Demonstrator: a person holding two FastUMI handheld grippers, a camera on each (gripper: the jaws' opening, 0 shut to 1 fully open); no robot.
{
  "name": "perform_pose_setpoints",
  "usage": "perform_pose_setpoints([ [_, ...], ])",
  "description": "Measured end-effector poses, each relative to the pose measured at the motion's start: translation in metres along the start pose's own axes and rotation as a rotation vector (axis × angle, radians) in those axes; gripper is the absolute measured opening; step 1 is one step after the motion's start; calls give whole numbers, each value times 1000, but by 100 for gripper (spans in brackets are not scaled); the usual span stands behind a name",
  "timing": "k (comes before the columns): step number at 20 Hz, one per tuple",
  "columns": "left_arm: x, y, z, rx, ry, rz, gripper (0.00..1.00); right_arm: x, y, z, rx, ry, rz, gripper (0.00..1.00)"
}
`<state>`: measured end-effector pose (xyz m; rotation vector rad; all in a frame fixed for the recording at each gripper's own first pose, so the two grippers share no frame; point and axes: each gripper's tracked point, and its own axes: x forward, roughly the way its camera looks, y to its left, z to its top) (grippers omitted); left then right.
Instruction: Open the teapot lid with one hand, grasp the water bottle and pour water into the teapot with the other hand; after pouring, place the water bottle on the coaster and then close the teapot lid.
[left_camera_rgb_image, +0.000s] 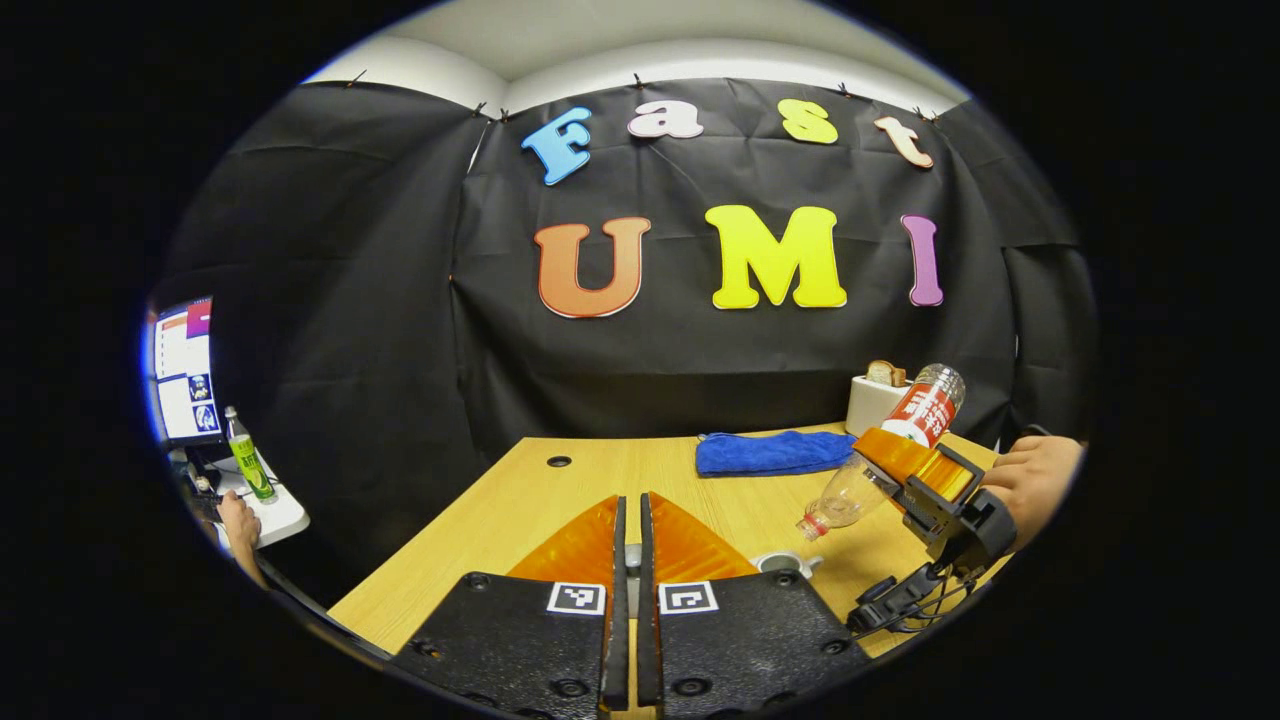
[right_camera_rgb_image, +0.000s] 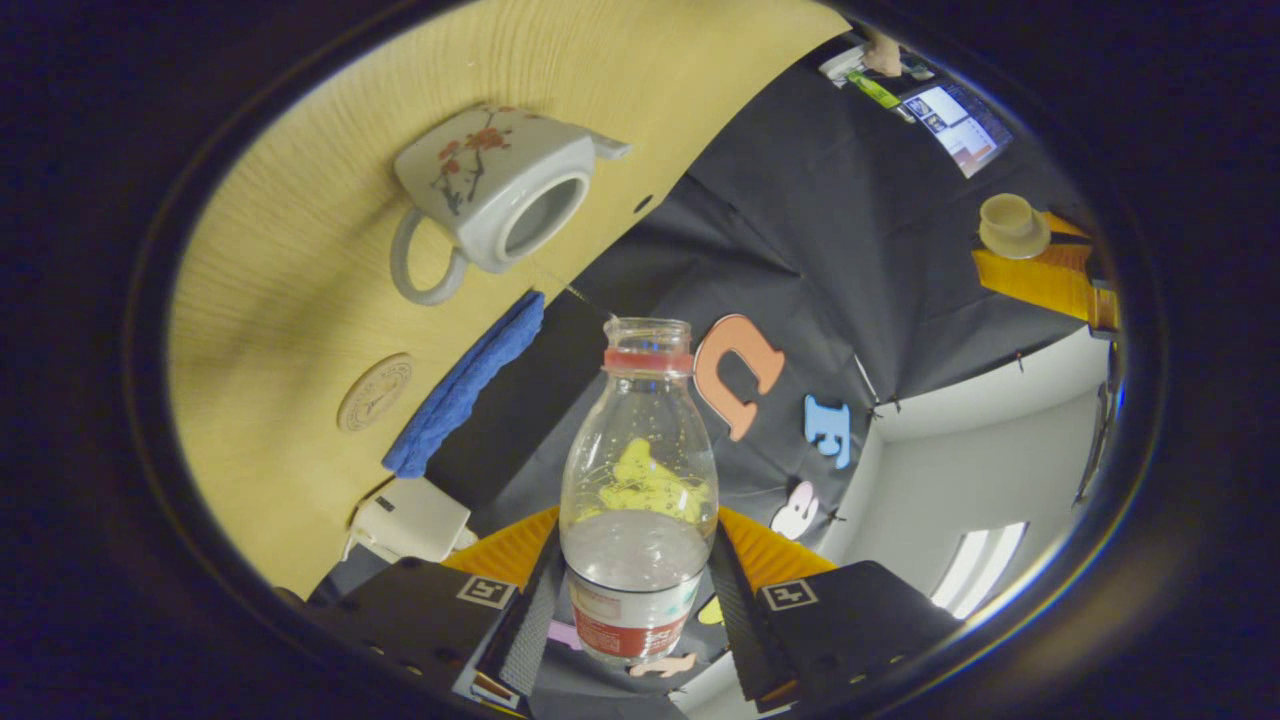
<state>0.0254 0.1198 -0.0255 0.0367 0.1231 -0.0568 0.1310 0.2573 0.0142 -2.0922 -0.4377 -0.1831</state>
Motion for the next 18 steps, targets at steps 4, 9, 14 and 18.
perform_pose_setpoints([
  [4,0,0,0,-2,-1,2,6,0,-10,-2,-14,-9,-25,74],
  [9,2,3,-3,1,8,13,6,0,-14,3,-19,-18,-40,75],
  [14,4,4,-7,9,17,17,6,6,14,3,110,-11,7,76],
  [18,7,6,-9,12,27,24,6,7,38,-3,312,5,71,74],
])
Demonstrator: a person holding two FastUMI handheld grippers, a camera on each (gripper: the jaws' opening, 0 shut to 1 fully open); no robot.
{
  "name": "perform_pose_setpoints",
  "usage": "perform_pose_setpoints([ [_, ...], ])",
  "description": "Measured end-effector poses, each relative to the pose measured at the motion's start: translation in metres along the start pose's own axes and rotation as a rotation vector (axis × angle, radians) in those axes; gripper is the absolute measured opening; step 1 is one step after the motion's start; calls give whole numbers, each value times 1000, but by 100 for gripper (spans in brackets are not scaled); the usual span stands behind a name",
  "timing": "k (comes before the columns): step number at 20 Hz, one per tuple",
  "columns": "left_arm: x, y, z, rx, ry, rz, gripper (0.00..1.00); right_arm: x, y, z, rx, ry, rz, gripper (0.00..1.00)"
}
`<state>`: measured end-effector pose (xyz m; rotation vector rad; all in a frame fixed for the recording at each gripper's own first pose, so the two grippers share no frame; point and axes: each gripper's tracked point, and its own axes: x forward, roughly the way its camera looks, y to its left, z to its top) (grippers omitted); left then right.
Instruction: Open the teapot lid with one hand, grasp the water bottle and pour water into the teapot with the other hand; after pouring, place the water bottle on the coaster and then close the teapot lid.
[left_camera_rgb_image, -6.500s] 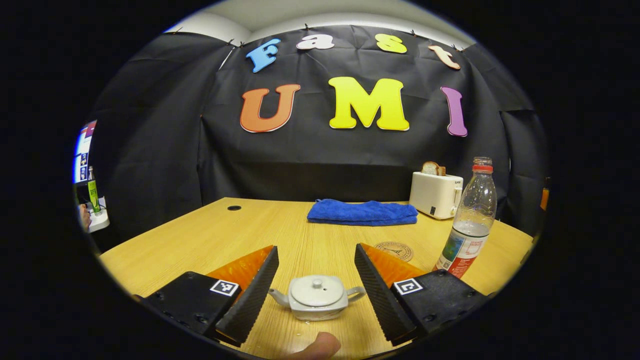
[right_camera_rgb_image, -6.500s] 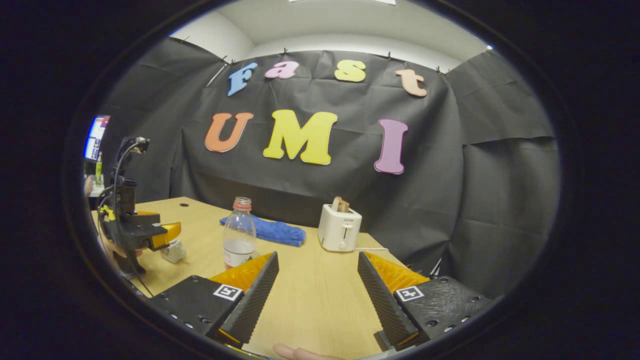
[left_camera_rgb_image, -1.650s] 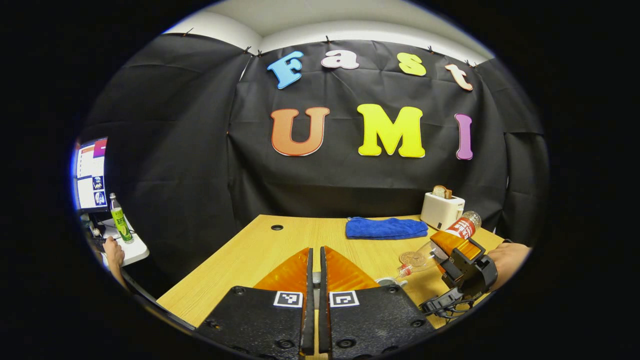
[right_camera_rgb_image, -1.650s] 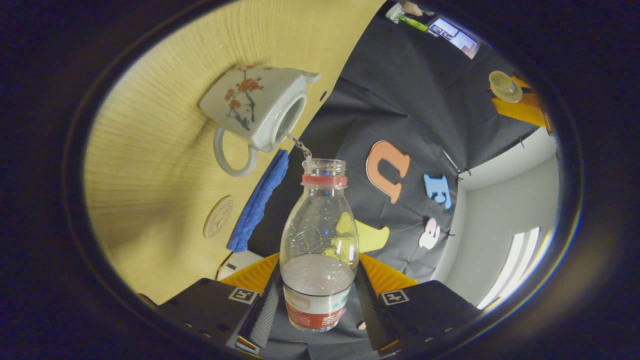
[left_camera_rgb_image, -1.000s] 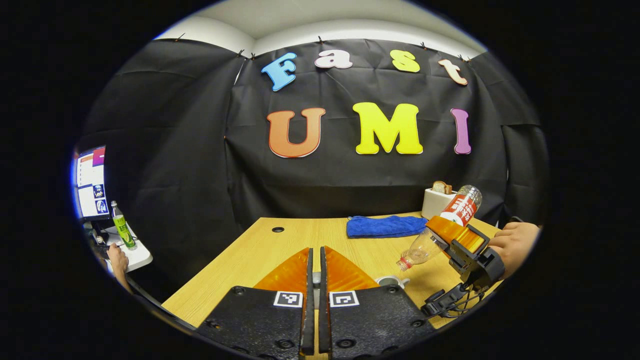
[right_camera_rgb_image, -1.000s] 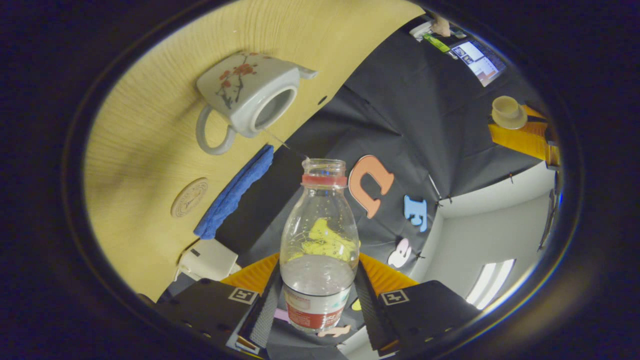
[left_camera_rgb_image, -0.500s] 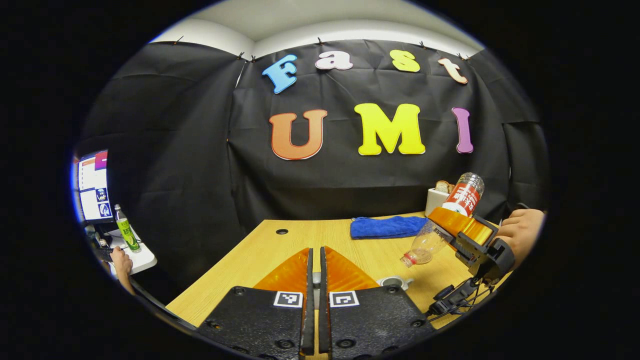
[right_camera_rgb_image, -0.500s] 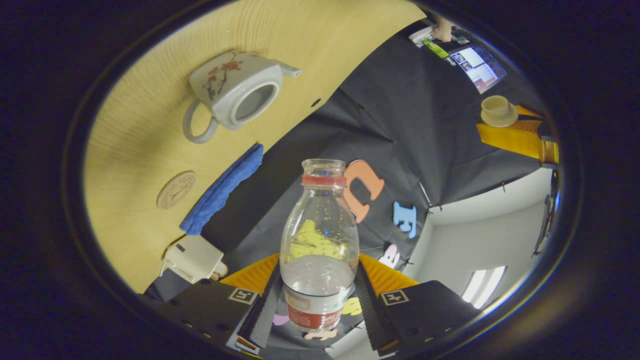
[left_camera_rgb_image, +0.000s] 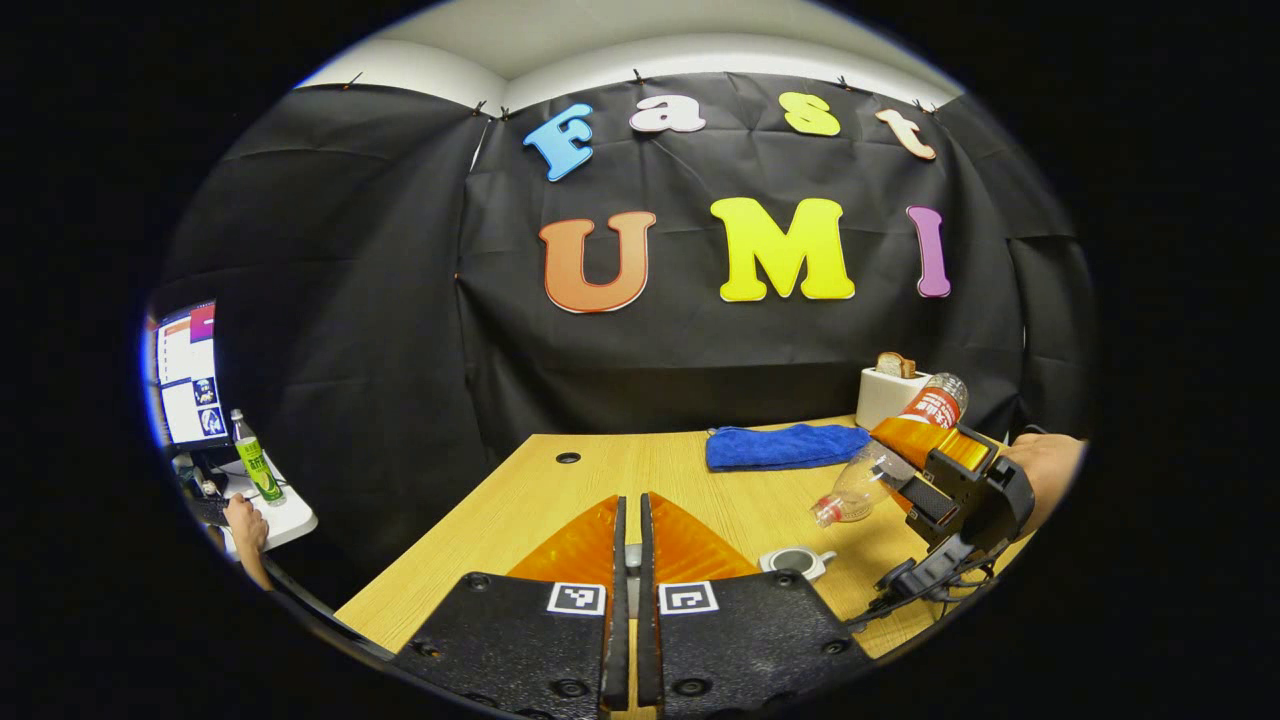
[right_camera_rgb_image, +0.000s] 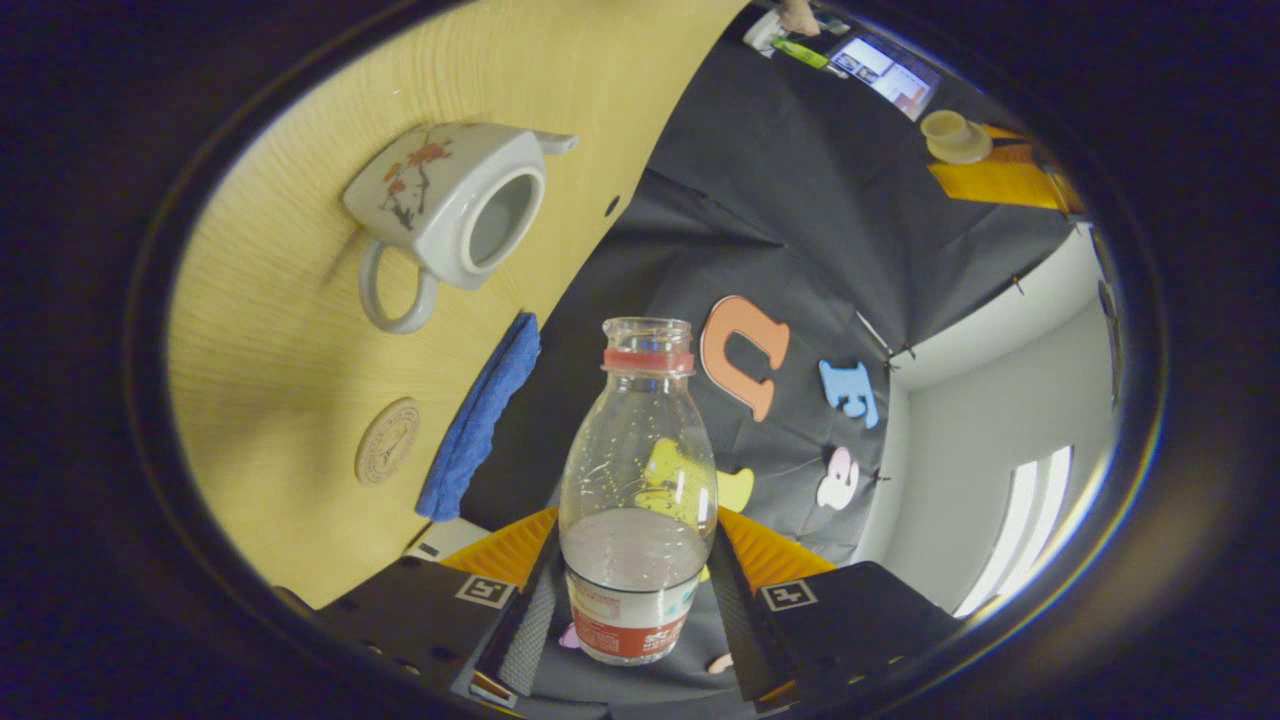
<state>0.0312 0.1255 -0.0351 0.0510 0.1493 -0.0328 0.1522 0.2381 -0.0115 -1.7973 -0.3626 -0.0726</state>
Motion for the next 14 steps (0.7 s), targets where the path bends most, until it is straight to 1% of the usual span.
perform_pose_setpoints([
  [4,0,-1,-1,-1,2,-3,6,8,16,-14,349,25,92,74],
  [5,1,-1,-3,-2,7,-2,6,14,13,-22,504,50,101,77],
  [6,1,-3,-3,1,11,-5,6,24,6,-32,652,84,91,74],
  [8,1,-6,-3,12,13,-8,6,35,1,-43,804,115,82,74],
  [9,2,-8,-3,16,12,-9,6,38,1,-46,873,129,81,76],
  [10,2,-11,-3,23,11,-12,6,42,0,-51,953,147,80,74],
  [11,2,-14,-3,30,11,-16,6,49,4,-58,1031,170,86,74],
  [12,3,-16,-4,34,14,-16,6,53,5,-63,1075,181,87,76],
  [14,8,-22,-9,54,26,-20,6,62,12,-68,1239,207,95,76],
])
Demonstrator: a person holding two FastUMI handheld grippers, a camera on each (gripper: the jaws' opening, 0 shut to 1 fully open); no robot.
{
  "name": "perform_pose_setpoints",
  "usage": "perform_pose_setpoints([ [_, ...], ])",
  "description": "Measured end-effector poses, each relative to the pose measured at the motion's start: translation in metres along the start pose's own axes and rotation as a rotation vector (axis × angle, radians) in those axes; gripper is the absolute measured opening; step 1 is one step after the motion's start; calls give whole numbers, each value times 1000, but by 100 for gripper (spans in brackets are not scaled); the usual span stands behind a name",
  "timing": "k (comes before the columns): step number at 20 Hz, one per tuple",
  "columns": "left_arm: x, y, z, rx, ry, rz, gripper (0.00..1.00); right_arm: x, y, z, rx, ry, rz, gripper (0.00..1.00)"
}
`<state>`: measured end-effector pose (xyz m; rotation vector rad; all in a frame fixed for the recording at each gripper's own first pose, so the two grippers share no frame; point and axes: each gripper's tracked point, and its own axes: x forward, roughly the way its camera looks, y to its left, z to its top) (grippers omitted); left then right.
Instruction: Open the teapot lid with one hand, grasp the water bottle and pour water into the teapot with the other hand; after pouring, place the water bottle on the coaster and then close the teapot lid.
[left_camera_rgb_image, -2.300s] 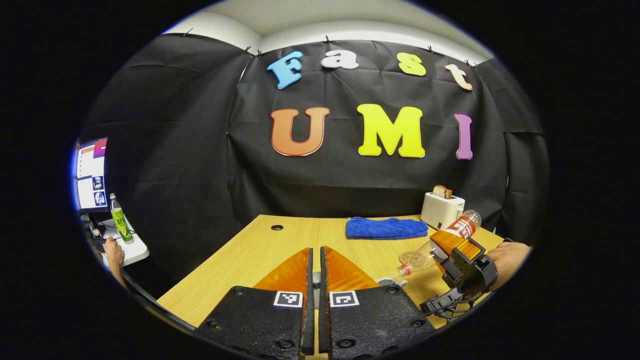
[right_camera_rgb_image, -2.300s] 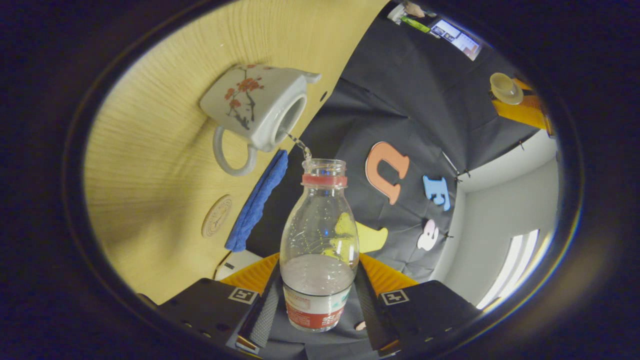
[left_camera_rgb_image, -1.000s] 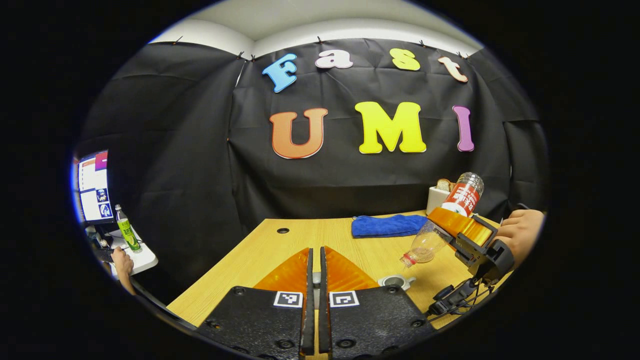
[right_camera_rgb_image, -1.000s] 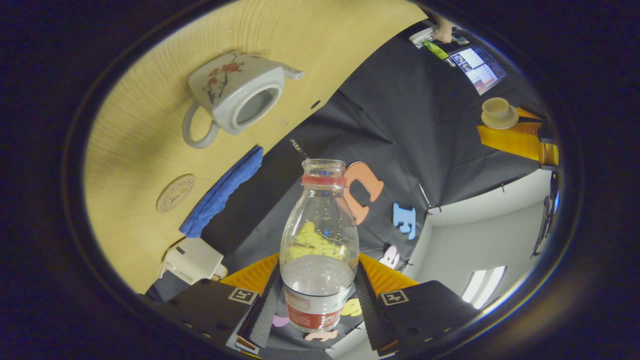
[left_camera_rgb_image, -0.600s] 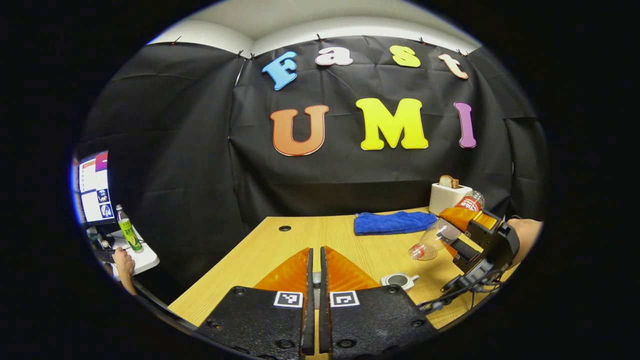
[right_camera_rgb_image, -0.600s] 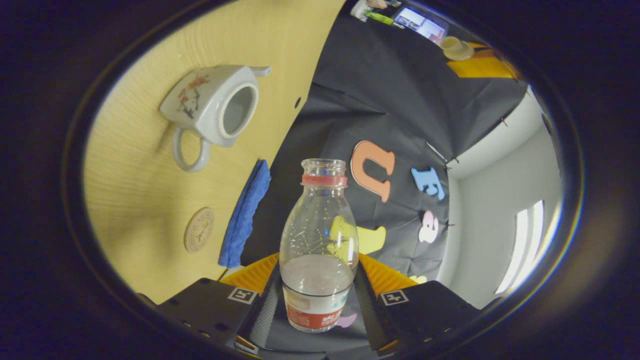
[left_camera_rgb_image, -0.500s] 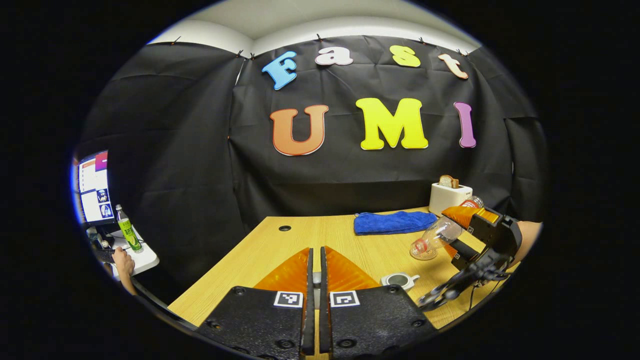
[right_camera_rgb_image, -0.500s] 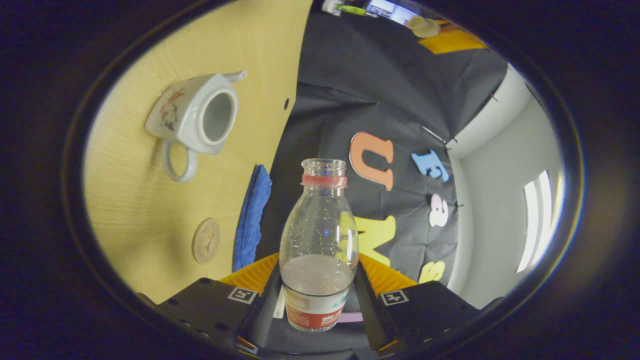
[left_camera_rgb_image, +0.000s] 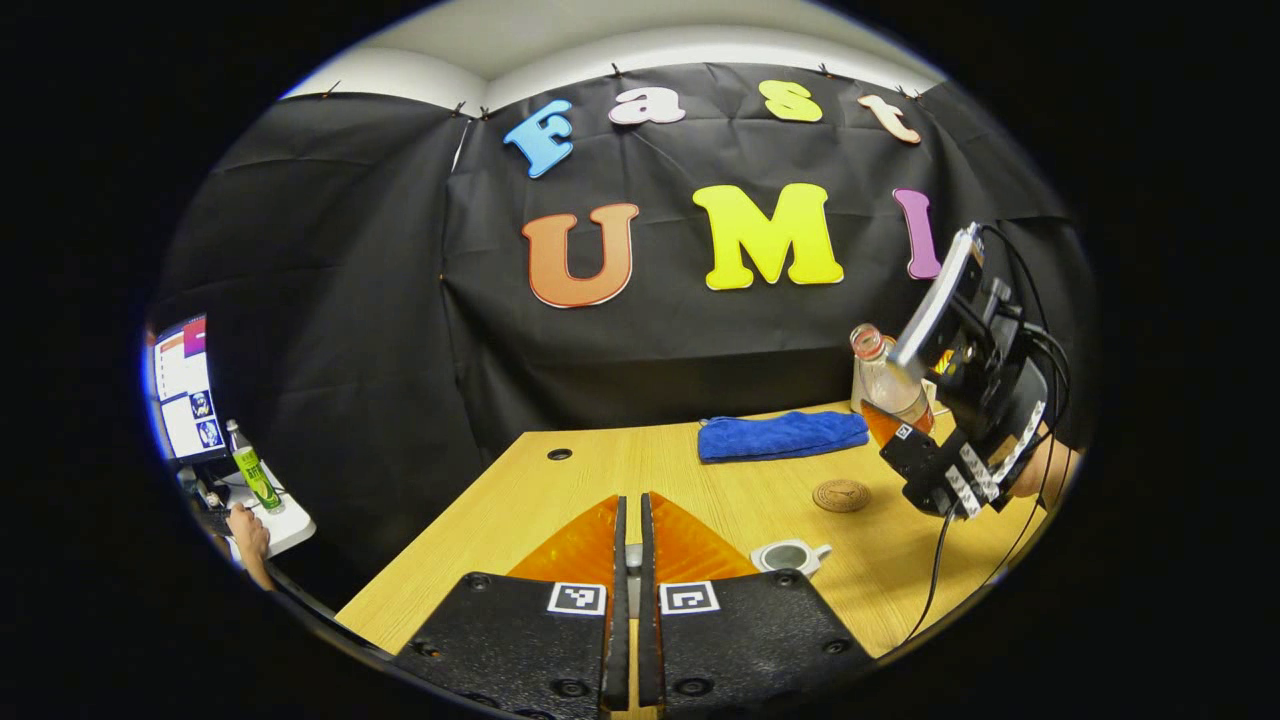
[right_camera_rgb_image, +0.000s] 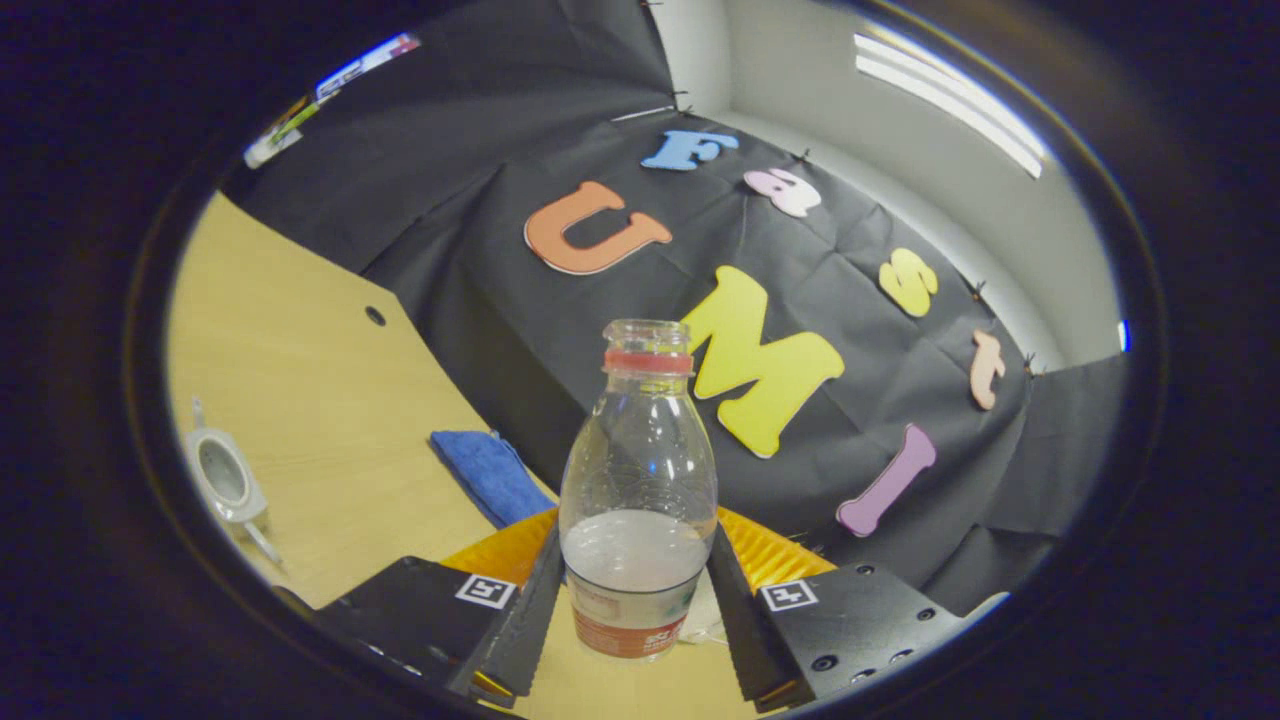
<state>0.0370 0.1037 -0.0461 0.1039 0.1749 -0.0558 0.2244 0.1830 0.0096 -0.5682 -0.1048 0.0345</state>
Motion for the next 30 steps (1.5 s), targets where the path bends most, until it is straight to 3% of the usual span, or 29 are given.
perform_pose_setpoints([
  [4,11,-2,-4,-5,9,29,6,26,-4,-23,309,82,-17,74],
  [7,19,-6,-12,-22,25,27,6,45,16,-51,633,196,52,77],
  [9,23,-6,-16,-21,40,30,6,59,22,-66,711,249,58,75],
  [13,25,-9,-20,-21,51,16,6,64,40,-62,693,220,111,75],
  [20,22,-4,-18,-28,45,16,6,64,43,-61,652,232,122,74],
  [23,23,-1,-20,-31,50,20,6,66,49,-64,635,212,156,84],
  [24,23,-1,-20,-32,51,21,6,63,51,-59,630,204,150,98],
  [27,24,-2,-19,-48,47,12,6,56,39,-51,648,169,136,98],
  [30,22,-16,-13,-79,21,-44,6,40,17,-41,654,131,111,98],
])
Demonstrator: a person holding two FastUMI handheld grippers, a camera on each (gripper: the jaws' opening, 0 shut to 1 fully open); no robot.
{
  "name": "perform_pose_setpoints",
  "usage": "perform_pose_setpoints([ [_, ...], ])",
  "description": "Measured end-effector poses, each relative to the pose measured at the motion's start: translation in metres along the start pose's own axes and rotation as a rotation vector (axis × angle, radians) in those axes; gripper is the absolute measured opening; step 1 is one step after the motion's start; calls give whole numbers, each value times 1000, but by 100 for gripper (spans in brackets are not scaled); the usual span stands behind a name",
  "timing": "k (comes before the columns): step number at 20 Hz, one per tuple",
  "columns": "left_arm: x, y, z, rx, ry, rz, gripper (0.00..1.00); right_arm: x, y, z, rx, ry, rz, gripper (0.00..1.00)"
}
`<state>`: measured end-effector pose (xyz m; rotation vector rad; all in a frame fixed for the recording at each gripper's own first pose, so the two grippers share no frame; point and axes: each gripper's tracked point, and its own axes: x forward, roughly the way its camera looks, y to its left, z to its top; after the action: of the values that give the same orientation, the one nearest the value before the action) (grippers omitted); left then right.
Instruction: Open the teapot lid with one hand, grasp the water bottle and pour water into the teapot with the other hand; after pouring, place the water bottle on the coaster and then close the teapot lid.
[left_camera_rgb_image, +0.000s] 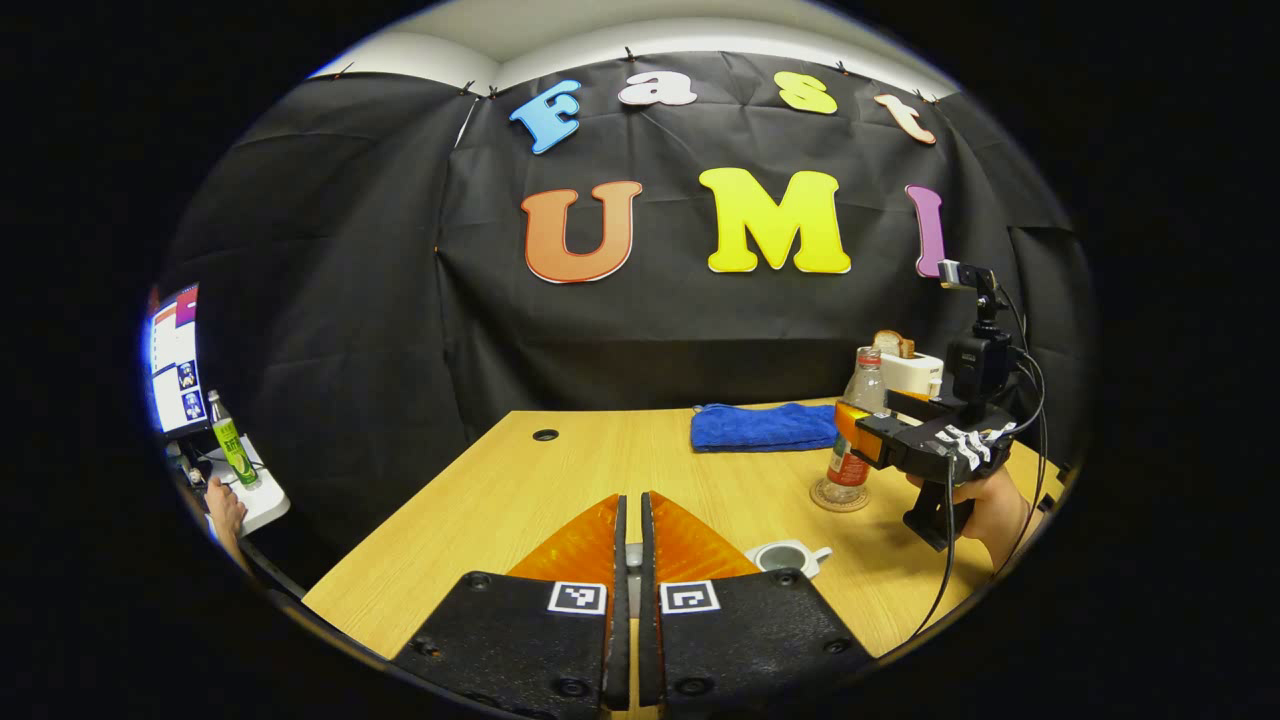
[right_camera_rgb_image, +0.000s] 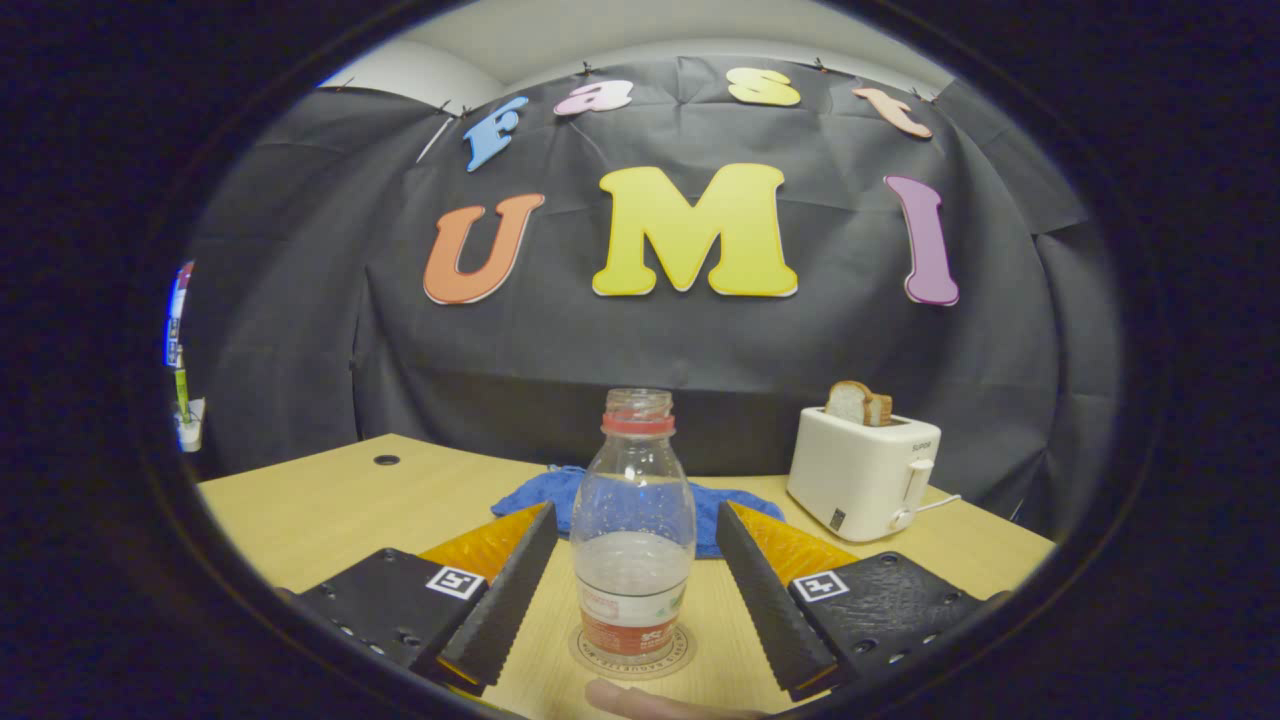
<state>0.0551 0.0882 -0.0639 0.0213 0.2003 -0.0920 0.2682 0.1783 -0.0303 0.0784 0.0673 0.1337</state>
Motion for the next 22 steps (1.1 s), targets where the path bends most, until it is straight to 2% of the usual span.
perform_pose_setpoints([
  [1,0,-7,1,-3,-7,-26,6,-7,-2,2,-1,-9,2,96],
  [3,0,-18,1,-6,-13,-60,6,-24,-9,5,2,-21,4,98],
  [4,0,-23,2,-8,-14,-70,6,-32,-10,6,7,-25,15,94],
  [5,1,-29,1,-6,-14,-83,6,-40,-7,1,22,-30,31,98],
  [6,1,-37,0,1,-13,-102,6,-50,-9,0,20,-34,36,98],
  [10,10,-58,-4,24,-22,-150,6,-88,-27,-3,-31,-55,13,95],
  [12,21,-79,-10,-17,-20,-201,7,-117,-28,-4,-53,-80,33,94],
  [13,28,-88,-16,-41,-11,-218,7,-129,-36,-5,-68,-94,29,96],
  [17,55,-108,-46,-95,60,-233,7,-163,-55,-22,-88,-126,-4,95],
  [19,66,-111,-63,-147,120,-232,8,-173,-64,-37,-39,-100,-14,98],
  [22,74,-114,-65,-196,113,-226,8,-184,-72,-48,18,-89,2,95],
])
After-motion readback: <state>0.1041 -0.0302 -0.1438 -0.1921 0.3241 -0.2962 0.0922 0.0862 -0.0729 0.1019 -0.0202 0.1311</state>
